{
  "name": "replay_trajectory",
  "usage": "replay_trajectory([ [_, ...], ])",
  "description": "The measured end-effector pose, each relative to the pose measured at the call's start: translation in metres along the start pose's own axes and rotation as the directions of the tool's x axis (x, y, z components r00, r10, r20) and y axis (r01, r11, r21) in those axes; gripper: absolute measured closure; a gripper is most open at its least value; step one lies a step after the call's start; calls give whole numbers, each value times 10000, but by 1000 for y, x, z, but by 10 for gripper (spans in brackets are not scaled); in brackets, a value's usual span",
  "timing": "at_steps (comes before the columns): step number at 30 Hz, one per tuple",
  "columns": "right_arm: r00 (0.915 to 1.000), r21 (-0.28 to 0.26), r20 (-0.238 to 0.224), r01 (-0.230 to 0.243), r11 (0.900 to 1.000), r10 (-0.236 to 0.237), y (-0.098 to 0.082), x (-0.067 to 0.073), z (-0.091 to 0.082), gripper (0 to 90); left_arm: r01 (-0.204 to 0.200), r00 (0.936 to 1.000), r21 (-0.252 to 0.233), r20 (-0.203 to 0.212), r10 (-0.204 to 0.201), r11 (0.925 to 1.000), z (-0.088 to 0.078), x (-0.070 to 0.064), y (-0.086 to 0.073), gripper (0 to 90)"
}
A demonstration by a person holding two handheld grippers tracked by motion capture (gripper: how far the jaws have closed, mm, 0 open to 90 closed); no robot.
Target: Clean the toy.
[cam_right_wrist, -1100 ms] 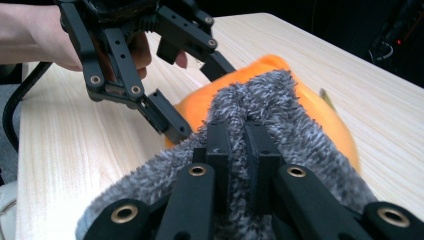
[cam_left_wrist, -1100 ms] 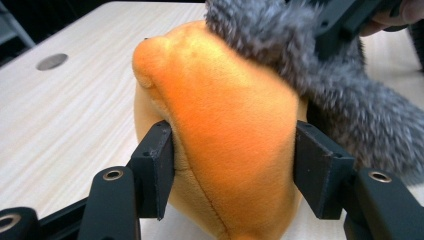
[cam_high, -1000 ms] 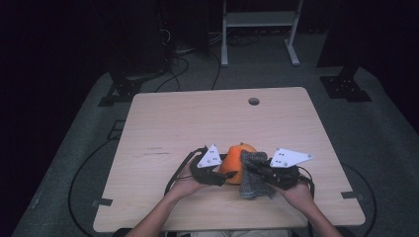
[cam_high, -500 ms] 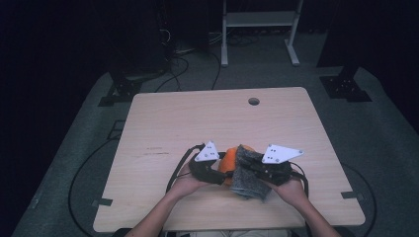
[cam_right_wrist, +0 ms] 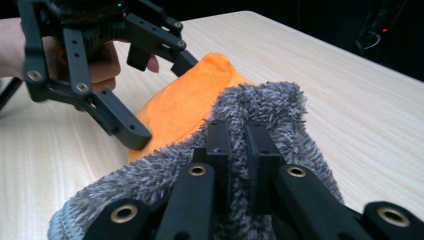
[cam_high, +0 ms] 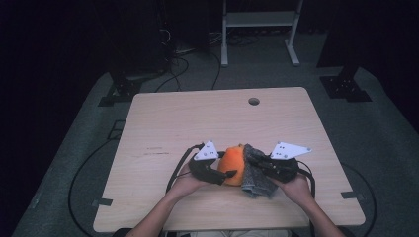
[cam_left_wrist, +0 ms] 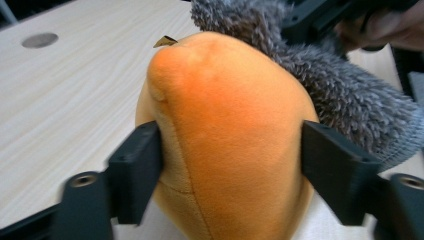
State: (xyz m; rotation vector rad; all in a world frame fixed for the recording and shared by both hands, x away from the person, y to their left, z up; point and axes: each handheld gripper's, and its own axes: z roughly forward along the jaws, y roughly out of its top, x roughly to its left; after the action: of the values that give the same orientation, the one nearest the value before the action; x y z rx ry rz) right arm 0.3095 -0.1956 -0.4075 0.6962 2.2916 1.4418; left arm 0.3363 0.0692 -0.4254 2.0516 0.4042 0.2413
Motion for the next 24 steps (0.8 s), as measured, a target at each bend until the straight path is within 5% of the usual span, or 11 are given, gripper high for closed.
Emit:
replay_trajectory([
  [5, 9972, -542, -700, 242, 9982, -280, 14, 17, 3, 823, -730, 9970, 135, -262, 733, 9972, 2, -10, 5, 357],
  [7, 9950, -359, -669, 723, 9967, -745, 19, 25, 9, 823, -986, 9941, 293, -418, 998, 9947, 1, -13, 6, 357],
  [15, 9989, 24, -34, 463, 9989, -463, 4, 6, 1, 824, -378, 9991, 115, -169, 380, 9992, -3, -3, 0, 371],
  [18, 9993, -7, -22, 373, 9993, -373, 2, 6, -4, 823, -715, 9970, 150, -279, 719, 9973, 0, -9, 3, 365],
  [22, 9947, -291, -261, 984, 9947, -991, 10, 22, -3, 822, -1331, 9905, 270, -316, 1339, 9907, 1, -16, 5, 366],
  [24, 9935, -225, -295, 1093, 9938, -1099, 11, 22, 0, 823, -1261, 9917, 276, -231, 1267, 9916, -1, -13, 2, 378],
])
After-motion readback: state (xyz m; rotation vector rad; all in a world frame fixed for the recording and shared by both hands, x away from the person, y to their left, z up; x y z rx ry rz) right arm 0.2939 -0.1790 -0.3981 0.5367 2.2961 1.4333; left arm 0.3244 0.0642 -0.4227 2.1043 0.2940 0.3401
